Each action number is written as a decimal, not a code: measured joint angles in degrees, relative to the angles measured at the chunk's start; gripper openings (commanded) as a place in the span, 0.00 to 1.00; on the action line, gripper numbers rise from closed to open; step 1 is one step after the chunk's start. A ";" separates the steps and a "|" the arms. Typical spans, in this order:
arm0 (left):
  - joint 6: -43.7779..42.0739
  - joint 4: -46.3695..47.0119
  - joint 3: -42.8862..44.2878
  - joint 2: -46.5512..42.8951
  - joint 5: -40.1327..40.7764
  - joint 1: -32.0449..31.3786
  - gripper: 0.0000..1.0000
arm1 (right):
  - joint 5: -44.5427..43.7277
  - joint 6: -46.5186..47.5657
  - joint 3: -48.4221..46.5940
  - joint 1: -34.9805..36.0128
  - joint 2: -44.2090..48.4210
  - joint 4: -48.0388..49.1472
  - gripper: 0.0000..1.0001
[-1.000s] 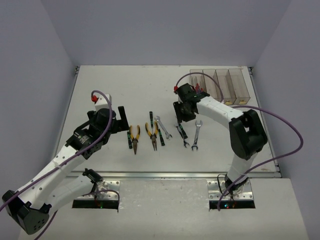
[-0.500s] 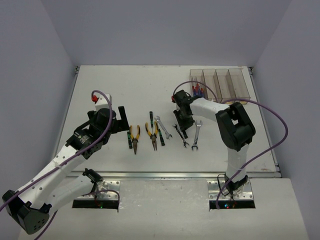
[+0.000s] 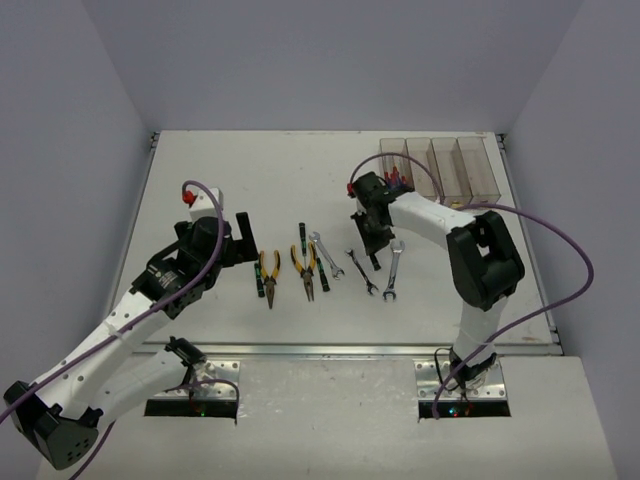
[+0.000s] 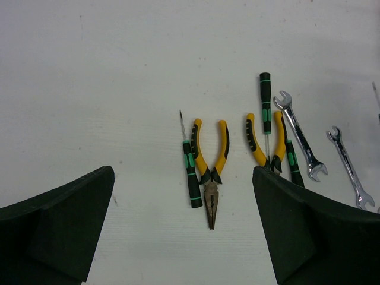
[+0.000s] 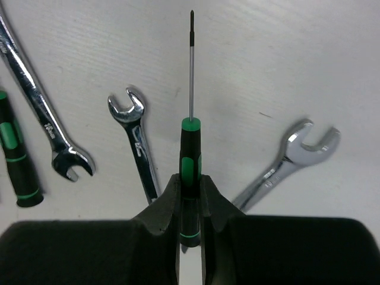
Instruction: Sort the tools into containers
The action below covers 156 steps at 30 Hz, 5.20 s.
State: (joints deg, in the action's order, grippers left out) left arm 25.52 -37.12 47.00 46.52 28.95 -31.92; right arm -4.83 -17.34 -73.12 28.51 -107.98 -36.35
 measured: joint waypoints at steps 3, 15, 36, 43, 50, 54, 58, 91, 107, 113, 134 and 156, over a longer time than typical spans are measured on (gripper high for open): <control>0.00 -0.01 0.00 -0.15 0.00 0.00 1.00 | -1.04 1.71 -5.63 -3.82 2.01 -2.82 0.01; 0.00 0.00 -0.06 0.11 -0.02 0.00 1.00 | -15.76 14.34 -36.93 -19.56 -15.18 -1.86 0.15; 0.44 -0.38 -0.11 -0.53 1.52 0.00 1.00 | -3.91 1.75 -11.74 1.14 8.08 1.63 0.54; 0.46 -0.41 -0.11 -1.90 2.10 0.00 1.00 | -3.02 -7.46 -5.12 17.93 0.68 3.47 0.38; 0.38 -0.39 -0.11 -1.83 1.57 0.00 1.00 | -3.57 -12.06 -3.39 20.00 -4.24 3.05 0.30; 0.22 -0.37 -0.11 -1.85 1.23 0.00 1.00 | -3.14 -13.27 -3.41 20.02 -5.43 3.51 0.30; 0.22 -0.37 -0.11 -1.87 0.88 0.00 1.00 | -2.51 -14.16 -3.64 20.07 -7.99 3.74 0.27; 0.20 -0.33 -0.17 -2.73 0.17 0.00 1.00 | -15.66 16.32 -42.41 -21.89 -22.05 -1.84 0.23; 6.88 -0.40 4.22 10.29 -5.30 0.00 0.94 | -5.59 11.99 -32.59 -20.91 -11.80 -7.36 0.61; 11.24 4.72 10.29 30.04 -6.93 0.00 0.60 | 3.00 4.92 -10.24 -12.77 11.27 -3.95 0.61; 18.83 7.57 32.13 70.15 -3.09 0.42 0.17 | 14.49 -1.91 20.10 -7.54 33.54 4.46 0.61; 20.14 25.64 13.63 41.75 -13.96 -0.82 0.00 | 41.07 -14.08 34.38 -7.51 34.87 34.09 0.72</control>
State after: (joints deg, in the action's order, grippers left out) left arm 45.66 -11.49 60.63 88.27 14.99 -32.74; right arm 36.24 -31.42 -38.74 21.00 -73.11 -2.26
